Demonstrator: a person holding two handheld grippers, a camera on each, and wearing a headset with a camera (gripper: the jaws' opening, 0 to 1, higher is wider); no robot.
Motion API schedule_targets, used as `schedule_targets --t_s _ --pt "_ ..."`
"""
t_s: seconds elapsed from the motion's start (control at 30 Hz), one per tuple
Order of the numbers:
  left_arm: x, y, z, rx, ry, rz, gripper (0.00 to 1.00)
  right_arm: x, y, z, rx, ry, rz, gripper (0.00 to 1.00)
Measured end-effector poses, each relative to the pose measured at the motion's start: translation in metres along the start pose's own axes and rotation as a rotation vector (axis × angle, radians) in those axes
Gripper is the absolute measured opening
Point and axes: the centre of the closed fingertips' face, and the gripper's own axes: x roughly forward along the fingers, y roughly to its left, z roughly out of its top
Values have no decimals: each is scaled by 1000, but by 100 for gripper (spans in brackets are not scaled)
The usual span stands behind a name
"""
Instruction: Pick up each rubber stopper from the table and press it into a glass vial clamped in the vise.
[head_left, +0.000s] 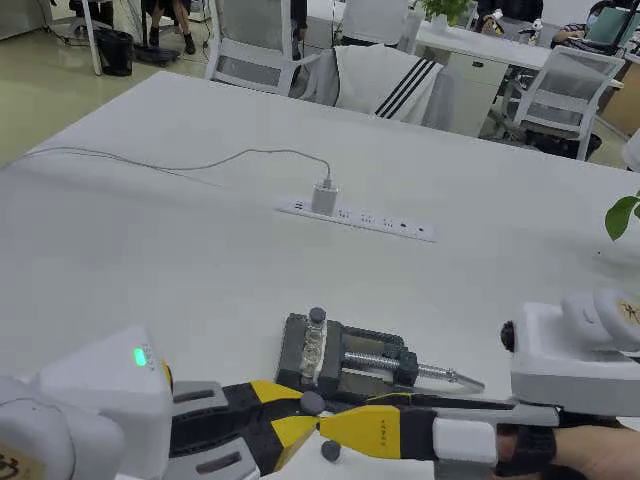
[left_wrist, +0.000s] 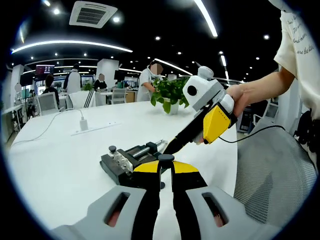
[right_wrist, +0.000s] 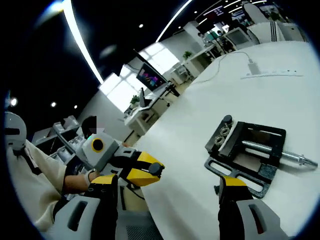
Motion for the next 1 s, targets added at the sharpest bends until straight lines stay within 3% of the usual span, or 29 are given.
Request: schedule_targets --t_s 0.13,0.4,0.7,1.0 --pt "0 -2 -5 -8 14 -10 4 -1 -3 -1 -114 41 -40 85" --pt "1 -6 -13 3 46 -33 4 0 3 0 -318 131 -60 84" --pt "4 -14 -23 42 99 -87 4 -2 8 -5 -508 268 -45 71" --pt "8 -24 -30 76 140 -140 4 -1 12 -13 -659 361 -23 56"
